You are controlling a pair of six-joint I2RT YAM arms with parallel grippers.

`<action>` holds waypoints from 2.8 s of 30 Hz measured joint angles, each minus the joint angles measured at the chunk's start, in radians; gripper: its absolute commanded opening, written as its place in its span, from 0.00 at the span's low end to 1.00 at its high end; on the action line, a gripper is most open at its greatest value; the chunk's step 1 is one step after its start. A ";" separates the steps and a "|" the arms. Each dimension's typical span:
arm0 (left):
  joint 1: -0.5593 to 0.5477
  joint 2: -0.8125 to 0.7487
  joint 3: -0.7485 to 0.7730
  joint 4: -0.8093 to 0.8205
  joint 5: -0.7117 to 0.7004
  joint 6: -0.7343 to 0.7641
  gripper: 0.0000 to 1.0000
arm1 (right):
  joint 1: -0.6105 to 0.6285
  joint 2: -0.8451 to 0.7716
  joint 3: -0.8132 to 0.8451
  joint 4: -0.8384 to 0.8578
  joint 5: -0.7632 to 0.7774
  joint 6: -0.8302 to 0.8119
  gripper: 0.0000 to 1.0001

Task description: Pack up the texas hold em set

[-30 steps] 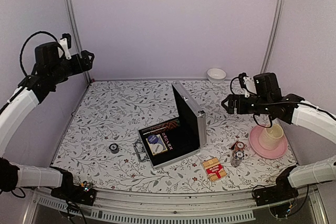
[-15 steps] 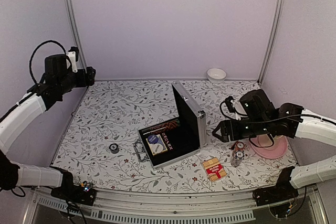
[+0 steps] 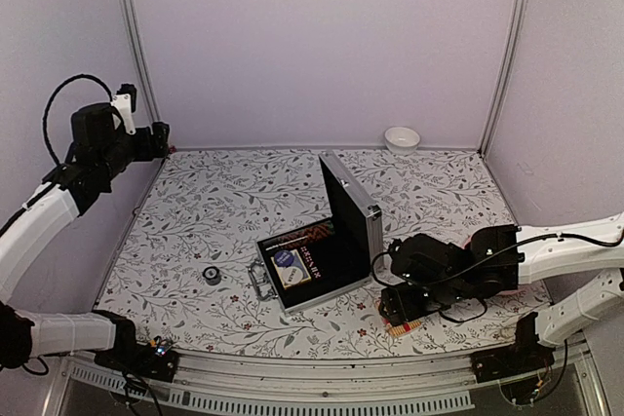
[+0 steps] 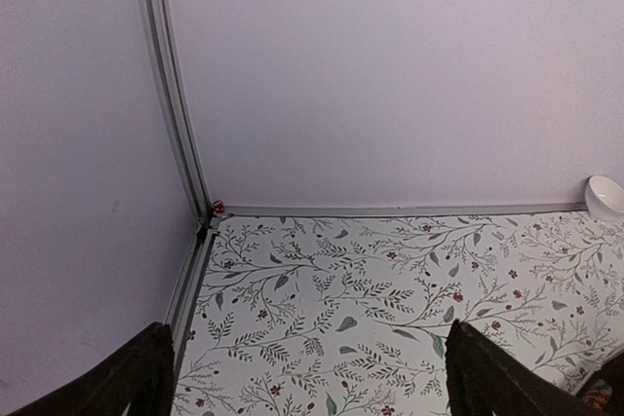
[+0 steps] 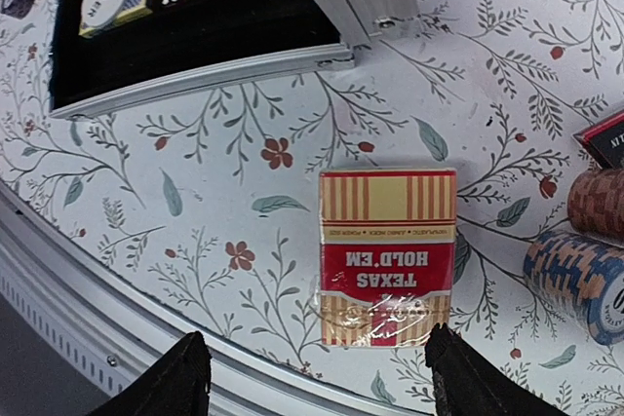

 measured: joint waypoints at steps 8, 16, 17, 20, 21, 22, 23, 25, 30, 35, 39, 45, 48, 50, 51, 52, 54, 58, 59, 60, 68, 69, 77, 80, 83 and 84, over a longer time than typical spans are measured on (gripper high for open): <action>0.000 -0.012 -0.001 0.006 0.000 0.002 0.97 | 0.006 0.077 -0.006 -0.016 0.069 0.089 0.84; 0.000 -0.013 -0.011 0.007 0.000 0.003 0.97 | 0.006 0.163 -0.038 0.013 0.076 0.090 0.87; 0.000 -0.013 -0.011 0.006 0.000 0.003 0.97 | 0.006 0.167 -0.043 0.016 0.076 0.090 0.87; 0.000 -0.013 -0.012 0.006 0.000 0.003 0.97 | 0.006 0.182 -0.053 0.028 0.076 0.083 0.87; 0.000 -0.013 -0.012 0.006 0.001 0.003 0.97 | 0.006 0.192 -0.053 0.035 0.075 0.080 0.87; 0.000 -0.013 -0.012 0.006 0.002 0.003 0.97 | 0.006 0.202 -0.053 0.042 0.075 0.077 0.87; 0.000 -0.012 -0.012 0.006 0.002 0.003 0.97 | 0.006 0.215 -0.053 0.048 0.075 0.074 0.86; 0.000 -0.012 -0.012 0.006 0.005 0.003 0.97 | 0.007 0.236 -0.053 0.059 0.075 0.065 0.86; 0.000 -0.012 -0.012 0.006 0.009 0.003 0.97 | 0.007 0.264 -0.053 0.082 0.076 0.045 0.81; 0.000 -0.012 -0.012 0.006 0.017 0.003 0.97 | 0.007 0.290 -0.053 0.085 0.077 0.031 0.80; 0.000 -0.010 -0.012 0.006 0.024 0.003 0.97 | 0.007 0.304 -0.053 0.088 0.079 0.016 0.76; 0.000 -0.010 -0.012 0.006 0.028 0.003 0.97 | 0.010 0.315 -0.048 0.102 0.083 -0.008 0.62; 0.000 -0.010 -0.012 0.006 0.028 0.003 0.97 | 0.010 0.315 -0.048 0.105 0.088 -0.022 0.58; 0.000 -0.010 -0.012 0.006 0.028 0.003 0.97 | 0.010 0.314 -0.048 0.107 0.087 -0.035 0.57; 0.000 -0.010 -0.012 0.006 0.028 0.003 0.97 | 0.010 0.312 -0.049 0.109 0.083 -0.045 0.57; 0.000 -0.010 -0.012 0.006 0.028 0.003 0.97 | 0.012 0.306 -0.052 0.114 0.076 -0.060 0.57; 0.000 -0.010 -0.012 0.006 0.028 0.003 0.97 | 0.017 0.291 -0.054 0.114 0.059 -0.088 0.56; 0.000 -0.010 -0.012 0.006 0.030 0.002 0.97 | 0.040 0.241 -0.035 0.105 0.019 -0.158 0.57; 0.000 -0.010 -0.012 0.006 0.032 0.002 0.97 | 0.050 0.237 -0.008 0.098 0.006 -0.179 0.57; 0.000 -0.010 -0.012 0.006 0.033 0.002 0.97 | 0.060 0.237 0.023 0.096 -0.002 -0.198 0.56; 0.000 -0.010 -0.012 0.006 0.044 0.000 0.97 | 0.097 0.353 0.333 0.086 -0.012 -0.301 0.59; 0.000 -0.010 -0.012 0.006 0.047 0.000 0.97 | 0.098 0.384 0.381 0.084 -0.003 -0.307 0.59; 0.000 -0.011 -0.012 0.006 0.054 -0.001 0.97 | 0.069 0.616 0.639 0.042 0.035 -0.285 0.58; 0.000 -0.013 -0.012 0.006 0.054 -0.001 0.97 | 0.033 0.667 0.675 0.013 0.047 -0.248 0.58; 0.000 -0.013 -0.012 0.006 0.055 -0.001 0.97 | -0.011 0.700 0.702 -0.021 0.077 -0.218 0.58; 0.000 -0.013 -0.012 0.006 0.055 -0.001 0.97 | -0.029 0.712 0.713 -0.037 0.090 -0.211 0.58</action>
